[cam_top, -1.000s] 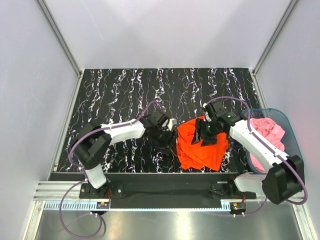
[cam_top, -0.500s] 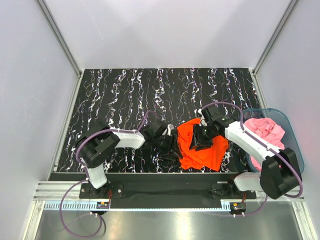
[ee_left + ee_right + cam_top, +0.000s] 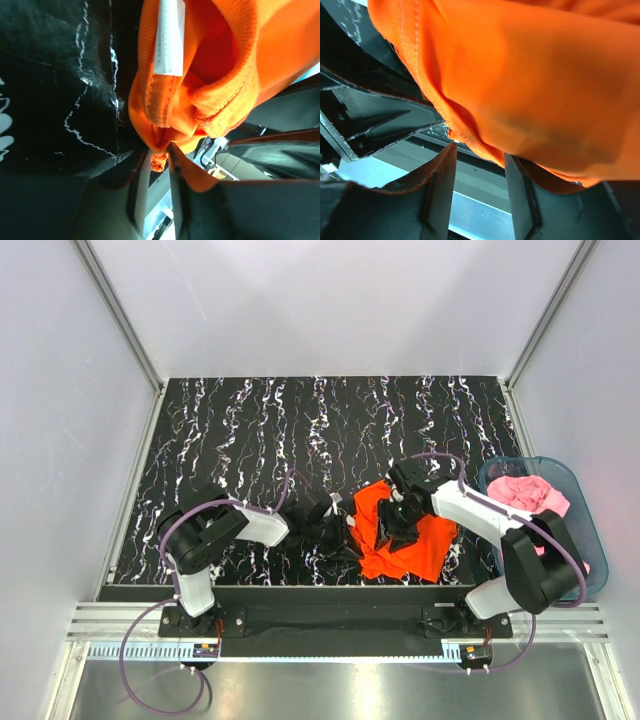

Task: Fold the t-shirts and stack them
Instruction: Flatten the tshirt out

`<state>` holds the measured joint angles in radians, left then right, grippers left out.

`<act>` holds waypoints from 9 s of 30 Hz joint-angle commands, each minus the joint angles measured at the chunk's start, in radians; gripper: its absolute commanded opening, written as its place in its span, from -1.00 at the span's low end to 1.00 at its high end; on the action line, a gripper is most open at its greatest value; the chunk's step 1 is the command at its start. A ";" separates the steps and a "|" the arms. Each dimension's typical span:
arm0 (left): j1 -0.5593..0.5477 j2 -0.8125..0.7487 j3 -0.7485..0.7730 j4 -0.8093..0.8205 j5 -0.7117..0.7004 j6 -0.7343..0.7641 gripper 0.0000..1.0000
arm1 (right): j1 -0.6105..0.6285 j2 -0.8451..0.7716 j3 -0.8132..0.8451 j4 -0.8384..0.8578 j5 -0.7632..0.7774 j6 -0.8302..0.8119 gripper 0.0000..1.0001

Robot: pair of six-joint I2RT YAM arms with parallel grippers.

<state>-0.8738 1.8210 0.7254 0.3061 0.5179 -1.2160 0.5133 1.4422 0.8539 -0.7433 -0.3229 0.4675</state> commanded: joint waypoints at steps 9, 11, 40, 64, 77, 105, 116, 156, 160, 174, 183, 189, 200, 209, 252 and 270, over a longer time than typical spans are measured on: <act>-0.007 -0.018 0.014 -0.051 -0.094 0.042 -1.00 | 0.064 0.084 0.017 0.067 0.149 0.036 -0.48; -0.007 -0.057 0.025 -0.154 -0.117 0.082 -1.00 | 0.064 0.066 0.045 0.024 0.194 0.028 -0.80; 0.012 -0.626 1.240 -1.030 -0.558 0.636 -1.00 | -0.150 -0.108 1.295 -0.303 0.736 -0.271 -1.00; -0.018 -0.649 0.989 -0.849 -0.247 0.429 -1.00 | -0.150 -0.091 1.466 0.103 0.787 -0.494 -1.00; 0.505 -0.887 0.146 -1.092 -0.602 0.409 -1.00 | -0.122 0.446 0.962 0.676 0.135 -0.069 -0.85; 0.573 -0.551 0.213 -0.784 -0.199 0.722 0.06 | -0.194 0.185 0.398 -0.194 0.317 -0.023 0.35; 0.510 -0.071 0.376 -0.703 -0.170 0.645 -0.10 | -0.200 0.349 0.379 -0.091 0.370 0.027 0.32; 0.492 -0.858 -0.111 -0.911 -0.299 0.380 0.01 | -0.265 0.109 0.417 -0.171 0.040 0.016 0.50; 0.481 -1.086 -0.279 -0.946 -0.268 0.208 0.00 | -0.274 -0.009 0.275 -0.096 -0.013 0.075 0.48; 0.452 -1.215 -0.451 -1.061 -0.334 0.058 -0.07 | -0.274 -0.279 0.056 -0.088 -0.031 0.131 0.48; 0.443 -1.120 -0.501 -0.997 -0.329 0.009 0.09 | -0.272 -0.269 0.054 -0.087 -0.015 0.126 0.49; 0.435 -1.013 -0.465 -0.970 -0.351 0.038 -0.04 | -0.274 -0.247 0.057 -0.085 -0.005 0.125 0.49; 0.432 -0.974 -0.366 -0.989 -0.381 0.119 -0.78 | -0.295 -0.155 0.031 -0.065 0.067 0.246 0.44; 0.430 -0.918 -0.232 -0.993 -0.334 0.318 -1.00 | -0.550 -0.101 -0.048 -0.002 0.101 0.304 -0.02; 0.423 -0.796 -0.044 -0.931 -0.268 0.503 -1.00 | -0.538 -0.151 -0.032 -0.050 0.433 0.290 -0.02; 0.424 -0.730 0.020 -0.918 -0.256 0.538 -1.00 | -0.434 -0.008 -0.087 0.033 0.433 0.447 -0.14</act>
<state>-0.4461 1.0908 0.7021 -0.6449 0.2356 -0.7025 0.0723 1.4338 0.7830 -0.7380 0.0692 0.8753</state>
